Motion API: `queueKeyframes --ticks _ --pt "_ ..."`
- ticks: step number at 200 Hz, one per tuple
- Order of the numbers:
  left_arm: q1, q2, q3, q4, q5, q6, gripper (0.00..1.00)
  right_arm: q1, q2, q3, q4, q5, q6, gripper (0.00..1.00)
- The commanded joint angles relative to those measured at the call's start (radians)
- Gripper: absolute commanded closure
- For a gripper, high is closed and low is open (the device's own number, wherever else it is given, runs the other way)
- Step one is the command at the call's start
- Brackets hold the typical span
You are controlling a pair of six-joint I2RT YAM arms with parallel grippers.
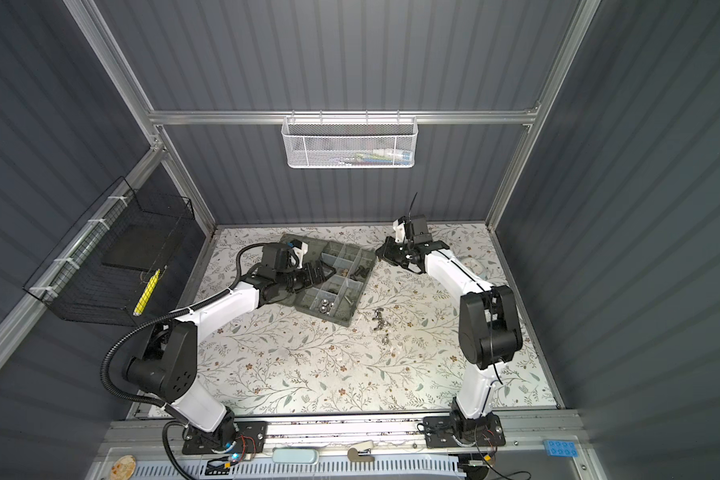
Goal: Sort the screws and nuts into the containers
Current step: 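Carry the brass wing nut over the organizer box with the right gripper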
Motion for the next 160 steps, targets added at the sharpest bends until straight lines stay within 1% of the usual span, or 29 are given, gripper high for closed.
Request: queueKeyframes --ticks 1,15,29,64,95,123,160 --pt "0.027 -0.031 0.027 -0.015 0.001 0.020 0.00 0.017 0.078 0.081 0.057 -0.085 0.020 0.94" --pt "0.043 -0.028 0.020 -0.007 0.002 0.008 0.00 0.033 0.132 0.123 0.097 -0.122 0.024 0.93" --pt "0.050 -0.021 0.014 0.001 0.007 0.001 0.00 0.059 0.174 0.155 0.122 -0.134 0.009 0.93" --pt "0.051 0.001 0.014 0.005 0.010 -0.001 0.00 0.112 0.253 0.178 0.200 -0.168 -0.028 0.93" --pt "0.051 0.020 0.015 0.008 0.016 -0.006 0.00 0.123 0.305 0.176 0.265 -0.206 -0.018 0.92" --pt "0.050 0.042 0.014 0.025 0.038 -0.029 0.00 0.130 0.331 0.166 0.305 -0.212 -0.012 0.92" --pt "0.052 0.061 0.003 0.056 0.072 -0.063 0.00 0.131 0.376 0.179 0.310 -0.211 -0.002 0.89"
